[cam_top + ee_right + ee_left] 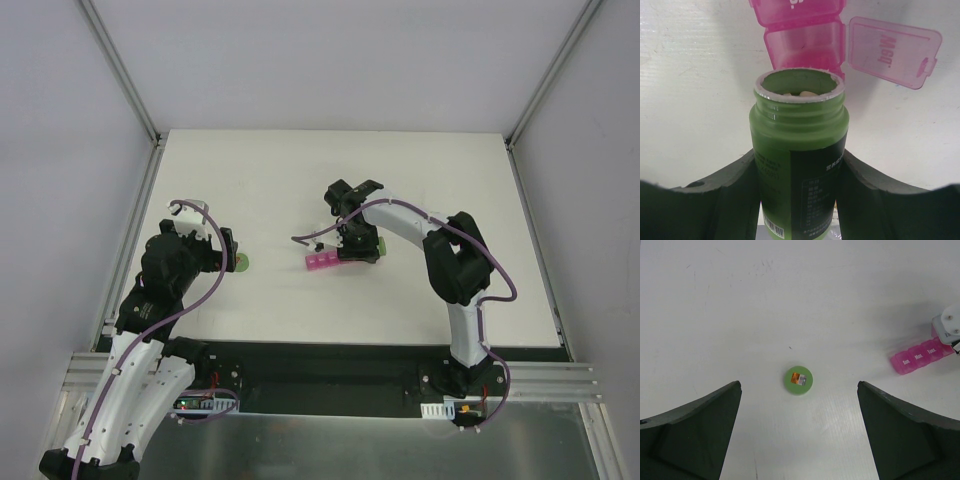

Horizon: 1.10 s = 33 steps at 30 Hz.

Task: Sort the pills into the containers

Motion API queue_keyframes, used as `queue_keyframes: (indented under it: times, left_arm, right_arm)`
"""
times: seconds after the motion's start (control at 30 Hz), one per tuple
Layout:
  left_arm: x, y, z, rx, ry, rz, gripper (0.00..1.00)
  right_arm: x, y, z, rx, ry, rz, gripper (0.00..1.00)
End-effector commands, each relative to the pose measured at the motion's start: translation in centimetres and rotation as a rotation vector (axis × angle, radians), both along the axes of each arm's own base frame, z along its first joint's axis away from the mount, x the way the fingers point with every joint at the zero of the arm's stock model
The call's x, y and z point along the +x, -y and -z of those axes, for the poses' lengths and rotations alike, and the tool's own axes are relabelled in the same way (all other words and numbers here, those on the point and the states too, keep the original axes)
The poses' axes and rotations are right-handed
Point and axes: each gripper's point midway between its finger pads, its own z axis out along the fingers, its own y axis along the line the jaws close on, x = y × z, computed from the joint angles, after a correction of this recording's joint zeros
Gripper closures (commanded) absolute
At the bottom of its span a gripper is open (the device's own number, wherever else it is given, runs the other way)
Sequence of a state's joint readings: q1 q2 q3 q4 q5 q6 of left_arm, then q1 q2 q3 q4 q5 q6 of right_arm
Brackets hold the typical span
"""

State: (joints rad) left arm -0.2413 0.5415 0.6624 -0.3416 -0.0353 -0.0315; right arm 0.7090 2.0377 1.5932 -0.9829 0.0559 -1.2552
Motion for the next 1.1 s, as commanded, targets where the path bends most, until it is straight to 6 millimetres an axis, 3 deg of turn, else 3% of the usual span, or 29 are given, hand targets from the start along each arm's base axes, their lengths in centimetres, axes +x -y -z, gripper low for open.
queue_keyframes:
  times: [0.0,0.73,1.07]
  left_arm:
    - [0.2,-0.3,-0.4,0.017,0.028,-0.003,0.01]
    - [0.1,-0.3,-0.5,0.016,0.031,-0.002,0.01]
    - [0.1,-0.3,-0.5,0.015,0.033,-0.002,0.01]
  right_arm:
    - [-0.1,0.0,-3.2,0.022,0.046,0.014,0.91]
    - [0.5,-0.6,-4.3,0.046,0.064,0.015,0.91]
    - [0.2,-0.1,-3.4,0.019,0.041,0.017,0.91]
